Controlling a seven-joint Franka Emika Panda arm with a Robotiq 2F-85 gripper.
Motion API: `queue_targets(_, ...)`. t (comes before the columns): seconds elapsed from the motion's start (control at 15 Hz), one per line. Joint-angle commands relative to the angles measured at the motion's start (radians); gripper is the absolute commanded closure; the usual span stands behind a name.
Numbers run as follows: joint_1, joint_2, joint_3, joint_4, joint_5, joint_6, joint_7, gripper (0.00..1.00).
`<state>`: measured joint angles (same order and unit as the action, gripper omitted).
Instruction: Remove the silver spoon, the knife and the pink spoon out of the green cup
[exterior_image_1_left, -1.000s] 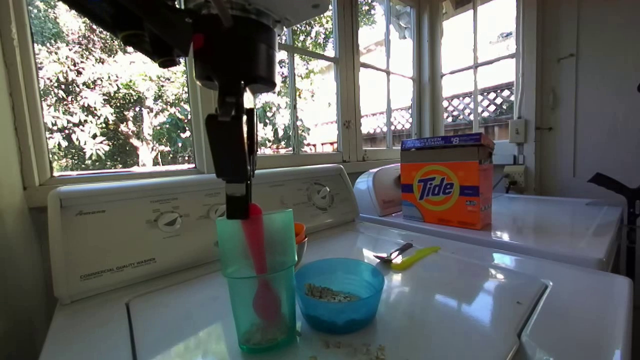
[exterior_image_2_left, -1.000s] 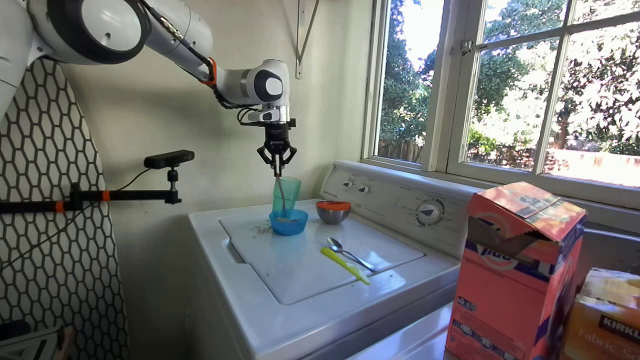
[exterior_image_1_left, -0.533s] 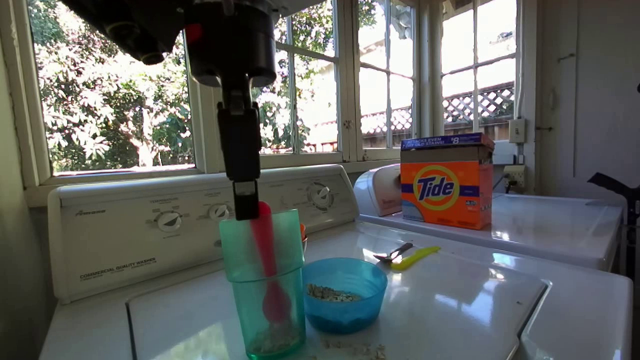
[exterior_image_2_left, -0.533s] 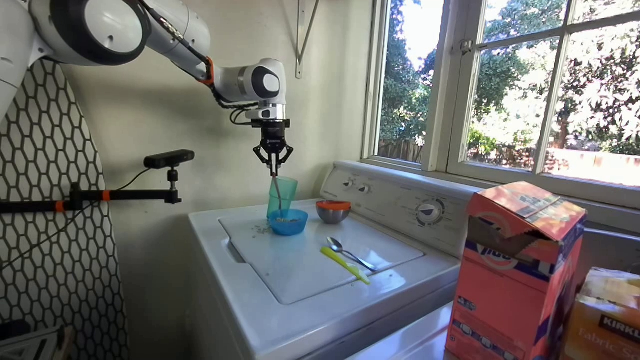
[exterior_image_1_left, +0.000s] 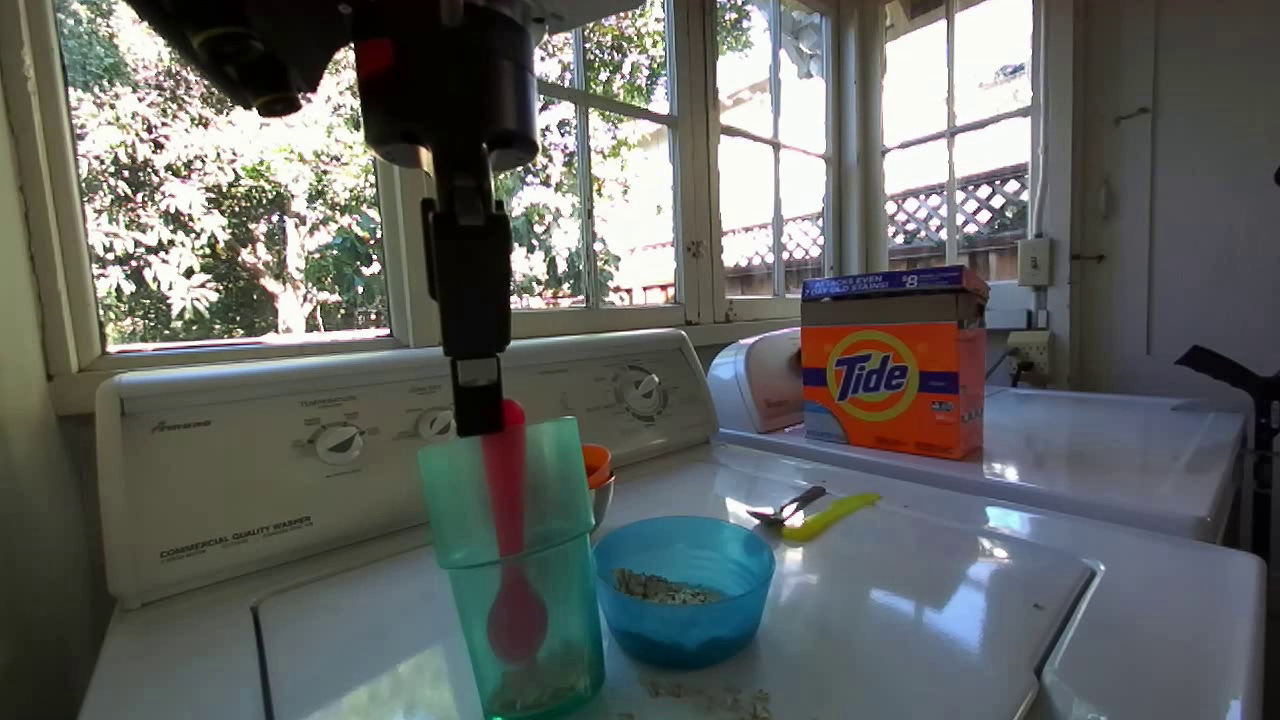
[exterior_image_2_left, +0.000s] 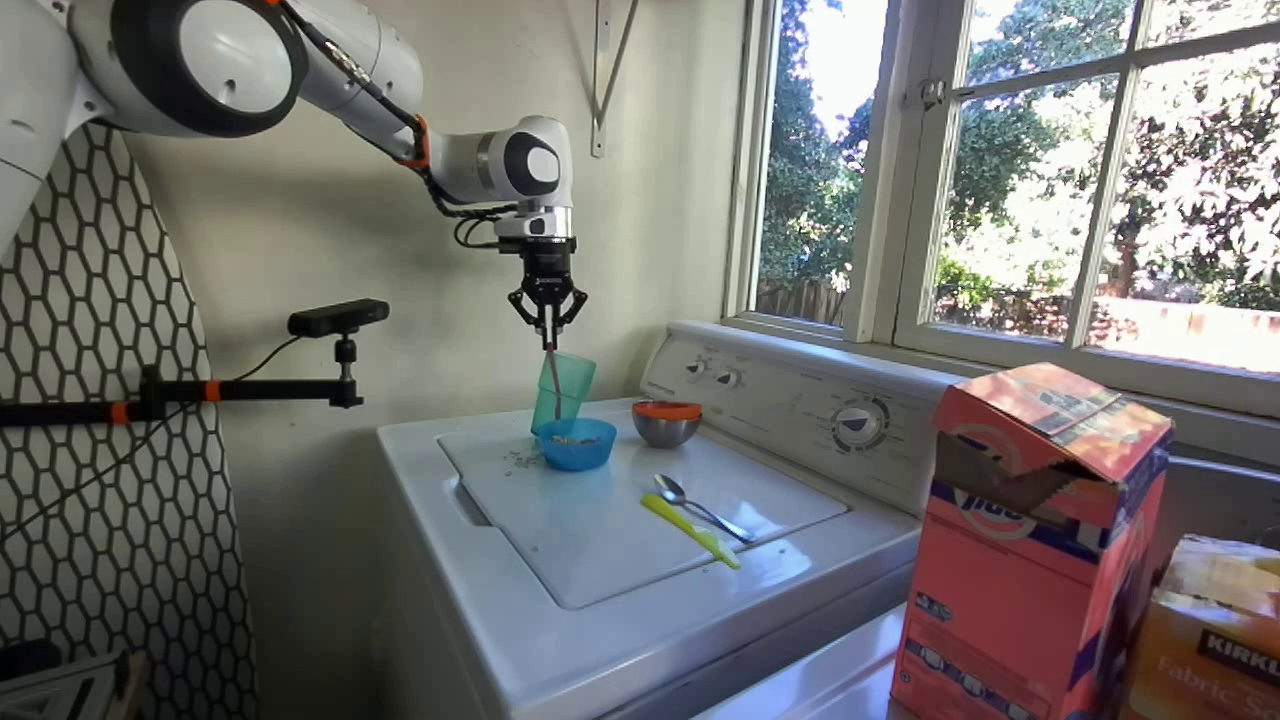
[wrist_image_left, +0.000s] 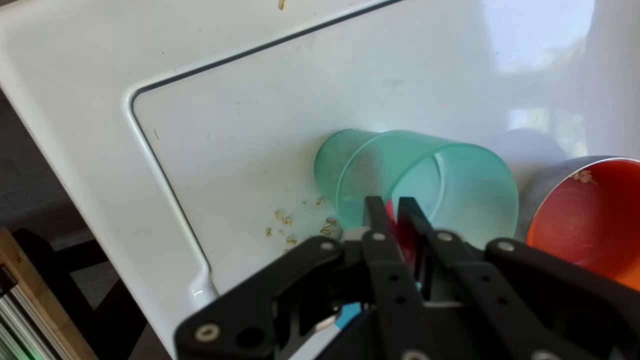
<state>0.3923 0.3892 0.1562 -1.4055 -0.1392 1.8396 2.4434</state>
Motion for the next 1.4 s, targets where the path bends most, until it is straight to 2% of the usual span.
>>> queue_targets(0.0,0.001,0.017,0.001,0.038,0.009,-0.029,-0.022,0.97)
queue_targets(0.47,-0.002,0.004,0.003,0.046,0.025,-0.033,-0.033,0.97)
queue_targets(0.73,-0.068,-0.040,0.024,0.039,0.172,-0.047,-0.167,0.97)
queue_targets(1.2,-0.164,-0.140,-0.008,0.151,0.295,-0.346,-0.344,0.97)
queue_targets(1.33,-0.199,-0.179,-0.008,0.180,0.338,-0.387,-0.402,0.97)
